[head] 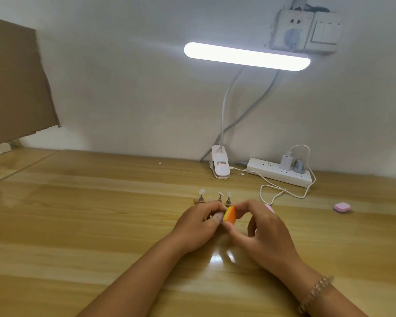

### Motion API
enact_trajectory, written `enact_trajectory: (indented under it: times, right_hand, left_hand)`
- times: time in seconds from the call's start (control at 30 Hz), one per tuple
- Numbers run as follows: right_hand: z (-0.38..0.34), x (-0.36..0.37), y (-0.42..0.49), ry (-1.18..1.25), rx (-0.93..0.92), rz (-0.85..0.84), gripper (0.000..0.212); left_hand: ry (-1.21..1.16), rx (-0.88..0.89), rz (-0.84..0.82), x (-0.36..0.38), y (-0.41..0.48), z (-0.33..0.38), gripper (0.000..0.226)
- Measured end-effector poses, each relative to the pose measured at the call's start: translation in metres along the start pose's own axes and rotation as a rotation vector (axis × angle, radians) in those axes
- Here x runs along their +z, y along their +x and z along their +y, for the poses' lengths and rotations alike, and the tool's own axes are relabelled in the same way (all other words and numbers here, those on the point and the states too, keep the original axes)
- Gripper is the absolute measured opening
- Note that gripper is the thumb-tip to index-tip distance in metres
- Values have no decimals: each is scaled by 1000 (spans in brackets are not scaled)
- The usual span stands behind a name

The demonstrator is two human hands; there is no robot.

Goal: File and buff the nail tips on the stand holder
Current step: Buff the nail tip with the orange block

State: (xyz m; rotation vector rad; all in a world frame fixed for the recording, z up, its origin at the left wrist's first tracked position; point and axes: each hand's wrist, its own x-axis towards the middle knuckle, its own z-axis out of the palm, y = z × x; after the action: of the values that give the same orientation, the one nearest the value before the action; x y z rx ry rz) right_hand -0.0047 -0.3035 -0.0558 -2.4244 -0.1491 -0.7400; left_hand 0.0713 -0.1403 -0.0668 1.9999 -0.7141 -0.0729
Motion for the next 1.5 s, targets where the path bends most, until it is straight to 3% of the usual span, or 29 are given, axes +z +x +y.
enact_trajectory:
  times: [0.07, 0.17, 0.33, 0.43, 0.53, 0.67, 0.8, 0.93, 1.03, 1.17, 1.3, 1.43, 1.5]
  right_hand:
    - [0, 1, 0, 7, 27, -8, 25]
    - [11, -2, 7, 59, 170, 126, 19]
    - [-2, 0, 0, 94, 32, 12, 26]
    - [3, -2, 5, 62, 84, 56, 22]
    - [0, -1, 0, 74, 6, 12, 27]
    - [3, -3, 5, 71, 74, 60, 21]
    - [-1, -1, 0, 58, -23, 4, 23]
    - [4, -2, 6, 59, 73, 73, 23]
    - [-2, 0, -1, 48, -19, 9, 26]
    - [5, -2, 6, 57, 95, 65, 23]
    - [-2, 1, -1, 59, -23, 5, 28]
    - [7, -3, 7, 85, 99, 67, 23]
    - [3, 0, 2, 45, 20, 41, 26]
  left_hand:
    - [-27, 10, 6, -1, 0, 1, 20]
    - [-127, 17, 16, 0, -2, 4, 21]
    - [-109, 12, 31, 0, 1, 0, 14]
    - [-99, 17, 24, 0, 1, -1, 14]
    - [-111, 6, 16, 0, 0, -1, 16]
    - [-142, 8, 31, 0, 0, -2, 16]
    - [-137, 15, 15, -1, 0, -2, 20]
    - [-145, 17, 14, 1, 1, -2, 19]
    - [-140, 20, 11, 0, 1, -3, 21]
    - [-162, 19, 19, 1, 1, -3, 20]
    - [-113, 28, 11, 0, 2, -4, 21]
    - [-46, 40, 17, 2, 2, -5, 18]
    - [-45, 36, 8, 1, 1, -5, 20]
